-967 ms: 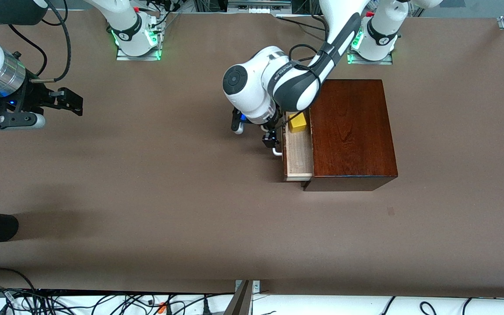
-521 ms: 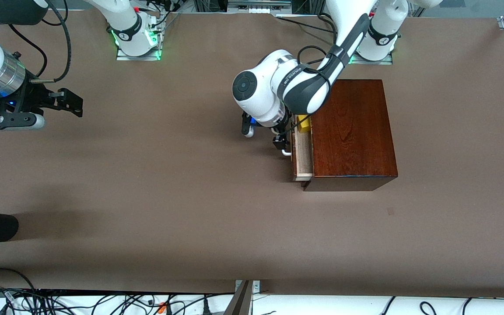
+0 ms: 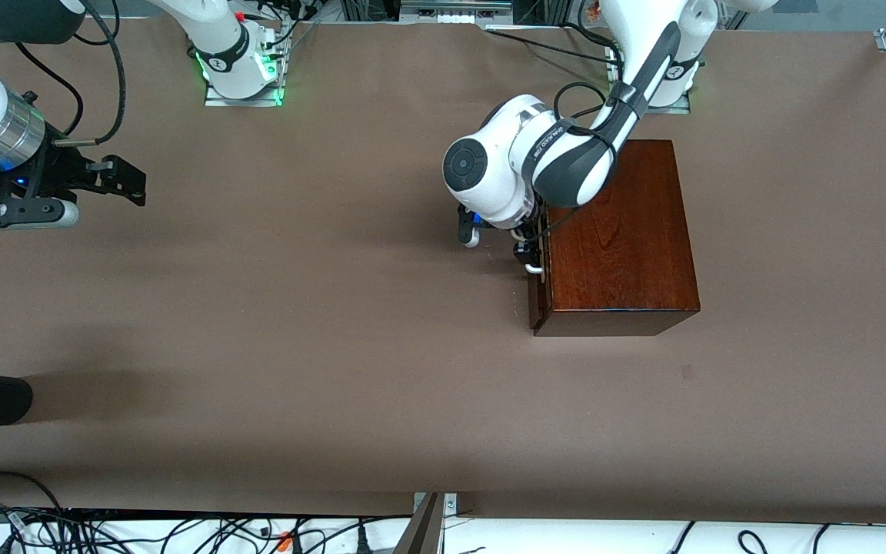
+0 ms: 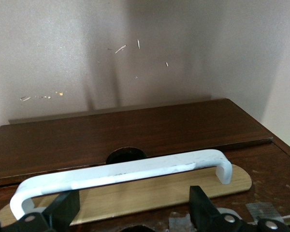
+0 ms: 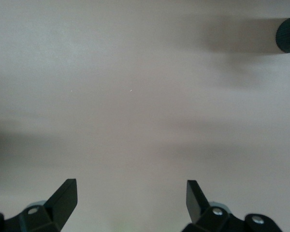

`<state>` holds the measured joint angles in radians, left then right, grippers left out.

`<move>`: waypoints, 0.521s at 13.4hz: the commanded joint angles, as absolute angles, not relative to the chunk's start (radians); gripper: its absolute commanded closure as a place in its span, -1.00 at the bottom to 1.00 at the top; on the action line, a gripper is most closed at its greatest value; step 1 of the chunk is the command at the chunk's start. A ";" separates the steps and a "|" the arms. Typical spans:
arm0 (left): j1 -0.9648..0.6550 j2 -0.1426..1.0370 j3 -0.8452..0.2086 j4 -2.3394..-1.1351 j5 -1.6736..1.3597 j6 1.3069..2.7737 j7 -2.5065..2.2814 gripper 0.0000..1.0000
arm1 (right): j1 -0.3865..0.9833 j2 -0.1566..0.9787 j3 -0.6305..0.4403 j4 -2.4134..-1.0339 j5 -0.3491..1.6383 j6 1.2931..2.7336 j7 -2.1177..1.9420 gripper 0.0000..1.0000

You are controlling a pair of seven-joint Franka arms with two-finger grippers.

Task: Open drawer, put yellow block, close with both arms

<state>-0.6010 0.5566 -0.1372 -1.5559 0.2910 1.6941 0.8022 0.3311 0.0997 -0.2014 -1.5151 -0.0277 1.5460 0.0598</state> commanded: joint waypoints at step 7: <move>-0.604 0.419 -0.132 -1.316 0.238 1.571 0.527 -1.00 | 0.333 0.107 -0.199 -1.493 -0.040 1.542 0.055 -1.00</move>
